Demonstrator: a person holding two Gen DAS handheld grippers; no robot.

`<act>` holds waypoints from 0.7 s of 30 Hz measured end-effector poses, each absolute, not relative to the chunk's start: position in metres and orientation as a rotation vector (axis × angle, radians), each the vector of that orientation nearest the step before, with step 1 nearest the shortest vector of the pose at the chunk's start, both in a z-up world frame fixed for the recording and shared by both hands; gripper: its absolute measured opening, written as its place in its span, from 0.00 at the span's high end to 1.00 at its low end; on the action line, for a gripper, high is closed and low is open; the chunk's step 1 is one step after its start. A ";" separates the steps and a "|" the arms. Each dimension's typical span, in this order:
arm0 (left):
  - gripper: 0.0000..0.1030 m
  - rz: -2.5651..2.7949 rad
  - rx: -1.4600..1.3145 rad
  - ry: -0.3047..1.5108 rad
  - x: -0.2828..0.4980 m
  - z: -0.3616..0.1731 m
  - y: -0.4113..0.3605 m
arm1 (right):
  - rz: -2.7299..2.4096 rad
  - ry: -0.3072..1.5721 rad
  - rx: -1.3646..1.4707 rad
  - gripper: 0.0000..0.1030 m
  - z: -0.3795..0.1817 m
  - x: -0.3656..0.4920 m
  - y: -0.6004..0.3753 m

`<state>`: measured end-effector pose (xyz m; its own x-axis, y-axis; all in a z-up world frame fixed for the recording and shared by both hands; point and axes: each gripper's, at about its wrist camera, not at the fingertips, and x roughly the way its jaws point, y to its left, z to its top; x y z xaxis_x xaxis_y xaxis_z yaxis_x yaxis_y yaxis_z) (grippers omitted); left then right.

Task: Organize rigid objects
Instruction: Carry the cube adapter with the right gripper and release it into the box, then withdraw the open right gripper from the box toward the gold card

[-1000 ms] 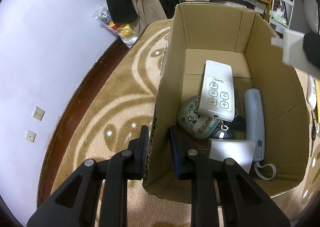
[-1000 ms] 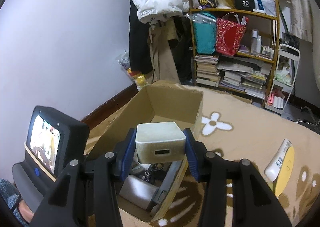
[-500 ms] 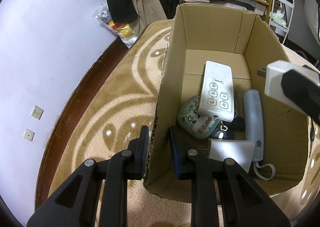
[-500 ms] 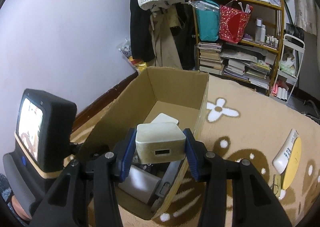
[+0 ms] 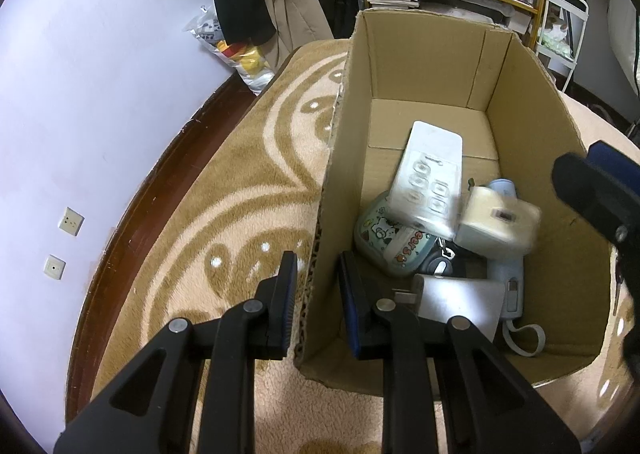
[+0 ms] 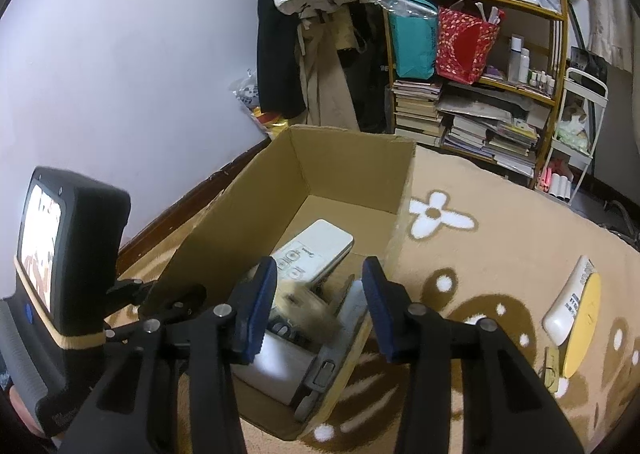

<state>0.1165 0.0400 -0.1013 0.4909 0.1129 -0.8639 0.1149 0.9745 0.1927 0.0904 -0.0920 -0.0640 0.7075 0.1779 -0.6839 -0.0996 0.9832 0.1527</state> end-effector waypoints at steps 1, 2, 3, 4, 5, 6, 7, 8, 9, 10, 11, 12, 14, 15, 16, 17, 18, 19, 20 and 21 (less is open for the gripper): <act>0.80 -0.001 0.237 1.061 0.117 -0.101 0.041 | 0.149 0.765 0.116 0.55 -0.063 0.090 -0.095; 0.80 -0.001 0.237 1.061 0.117 -0.101 0.041 | 0.143 0.757 0.123 0.54 -0.060 0.088 -0.098; 0.80 -0.001 0.236 1.061 0.117 -0.102 0.041 | 0.135 0.749 0.128 0.53 -0.058 0.086 -0.101; 0.80 -0.001 0.237 1.060 0.117 -0.102 0.041 | 0.121 0.738 0.135 0.52 -0.055 0.085 -0.106; 0.80 -0.002 0.236 1.061 0.117 -0.102 0.041 | 0.112 0.730 0.138 0.43 -0.053 0.084 -0.110; 0.80 -0.002 0.237 1.062 0.117 -0.102 0.041 | 0.099 0.719 0.141 0.31 -0.050 0.084 -0.114; 0.80 -0.002 0.236 1.062 0.117 -0.102 0.041 | 0.079 0.702 0.143 0.26 -0.047 0.082 -0.121; 0.80 -0.002 0.235 1.062 0.117 -0.102 0.041 | 0.064 0.694 0.145 0.17 -0.045 0.081 -0.125; 0.80 -0.002 0.235 1.061 0.117 -0.102 0.041 | 0.043 0.686 0.153 0.13 -0.044 0.081 -0.132; 0.80 -0.002 0.235 1.061 0.117 -0.102 0.041 | 0.020 0.684 0.166 0.10 -0.044 0.080 -0.141; 0.80 -0.002 0.236 1.061 0.117 -0.102 0.041 | 0.002 0.689 0.176 0.08 -0.045 0.080 -0.147; 0.80 -0.002 0.235 1.062 0.117 -0.102 0.041 | -0.016 0.700 0.185 0.07 -0.046 0.083 -0.155; 0.80 -0.002 0.235 1.062 0.117 -0.102 0.041 | -0.046 0.724 0.215 0.07 -0.049 0.085 -0.170; 0.80 -0.002 0.236 1.062 0.117 -0.102 0.041 | -0.067 0.734 0.230 0.07 -0.051 0.086 -0.178; 0.80 -0.002 0.236 1.061 0.117 -0.102 0.041 | -0.093 0.740 0.246 0.07 -0.053 0.086 -0.186; 0.80 -0.002 0.235 1.061 0.117 -0.102 0.041 | -0.114 0.747 0.257 0.07 -0.056 0.086 -0.194; 0.80 -0.003 0.235 1.062 0.117 -0.102 0.041 | -0.126 0.754 0.259 0.07 -0.059 0.087 -0.198; 0.80 -0.002 0.235 1.062 0.117 -0.102 0.041 | -0.146 0.766 0.259 0.07 -0.063 0.087 -0.204; 0.80 -0.002 0.235 1.062 0.117 -0.102 0.040 | -0.166 0.777 0.257 0.07 -0.067 0.087 -0.209; 0.80 -0.002 0.236 1.062 0.117 -0.102 0.041 | -0.182 0.793 0.255 0.07 -0.072 0.086 -0.213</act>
